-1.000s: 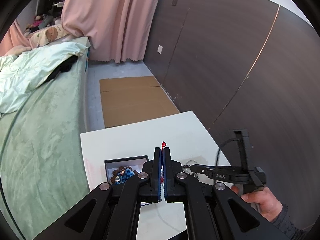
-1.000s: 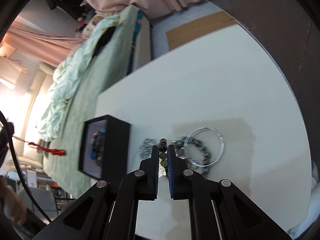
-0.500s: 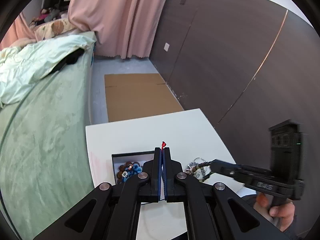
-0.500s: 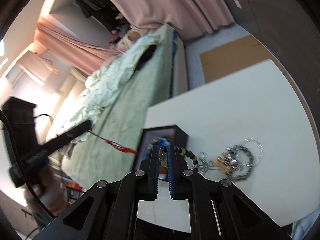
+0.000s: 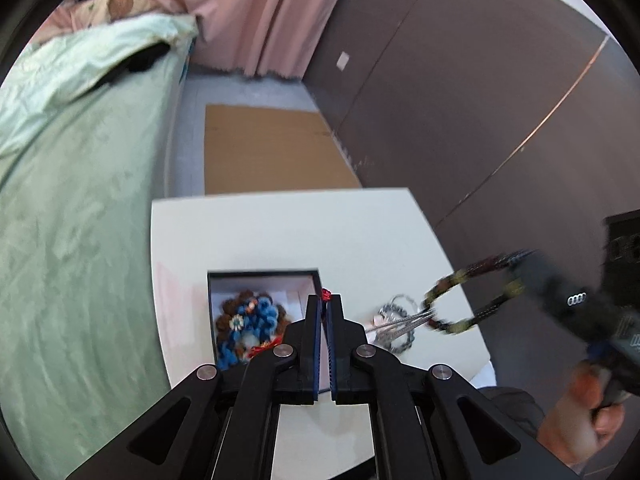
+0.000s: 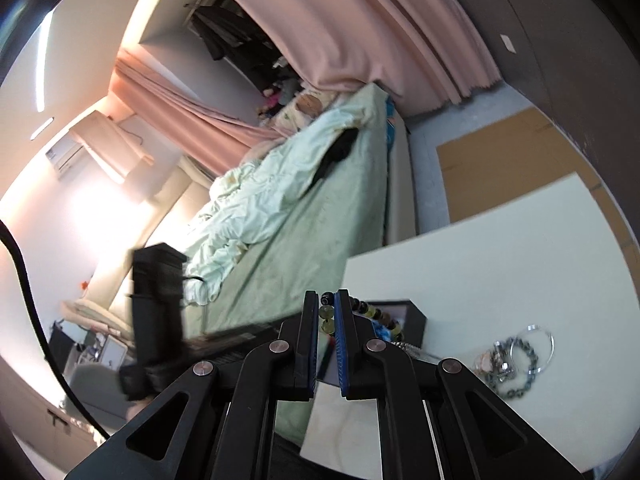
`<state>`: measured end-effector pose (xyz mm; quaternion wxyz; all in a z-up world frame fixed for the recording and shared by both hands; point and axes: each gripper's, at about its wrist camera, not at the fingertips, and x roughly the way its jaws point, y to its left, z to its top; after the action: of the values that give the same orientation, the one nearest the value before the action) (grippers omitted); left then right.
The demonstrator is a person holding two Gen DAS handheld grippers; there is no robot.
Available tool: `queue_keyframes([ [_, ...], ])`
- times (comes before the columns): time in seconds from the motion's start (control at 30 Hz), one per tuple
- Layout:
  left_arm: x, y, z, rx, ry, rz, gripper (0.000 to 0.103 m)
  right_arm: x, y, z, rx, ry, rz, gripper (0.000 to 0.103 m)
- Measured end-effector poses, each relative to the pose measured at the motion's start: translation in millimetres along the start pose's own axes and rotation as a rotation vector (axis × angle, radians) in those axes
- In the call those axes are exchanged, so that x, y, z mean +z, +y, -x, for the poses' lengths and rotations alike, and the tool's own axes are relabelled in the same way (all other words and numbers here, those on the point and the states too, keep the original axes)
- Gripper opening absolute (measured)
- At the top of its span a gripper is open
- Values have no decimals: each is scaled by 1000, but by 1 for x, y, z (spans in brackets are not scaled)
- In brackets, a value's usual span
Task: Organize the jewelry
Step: 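Grasp the dark bead bracelet with right gripper and lift while left gripper releases the red cord into the box, then carry the bead bracelet over the black box and open right gripper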
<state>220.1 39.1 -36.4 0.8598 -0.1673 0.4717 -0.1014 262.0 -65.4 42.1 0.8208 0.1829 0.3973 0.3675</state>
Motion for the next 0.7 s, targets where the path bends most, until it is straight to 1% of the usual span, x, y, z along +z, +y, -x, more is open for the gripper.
queue_keyframes([
  [0.07,-1,2,-3,-11,16,10,7,6,12,1,0,-3,29,9],
  [0.1,-2,3,-3,-17,17,12,12,9,17,1,2,-5,39,9],
  [0.17,-3,5,2,-23,4,13,33,13,26,3,9,-12,54,9],
  [0.2,-4,6,6,-25,-8,15,54,16,32,4,12,-19,66,9],
  [0.23,-5,8,12,-32,-32,18,70,19,37,6,17,-24,75,9],
  [0.27,-5,9,18,-35,-52,20,75,20,39,8,20,-28,81,9],
  [0.3,-5,10,24,-37,-70,22,78,23,45,11,22,-35,92,9],
  [0.47,-2,20,49,-44,-124,52,78,37,68,22,32,-66,136,9],
  [0.7,-5,28,78,-40,-176,59,78,48,96,44,28,-128,181,9],
])
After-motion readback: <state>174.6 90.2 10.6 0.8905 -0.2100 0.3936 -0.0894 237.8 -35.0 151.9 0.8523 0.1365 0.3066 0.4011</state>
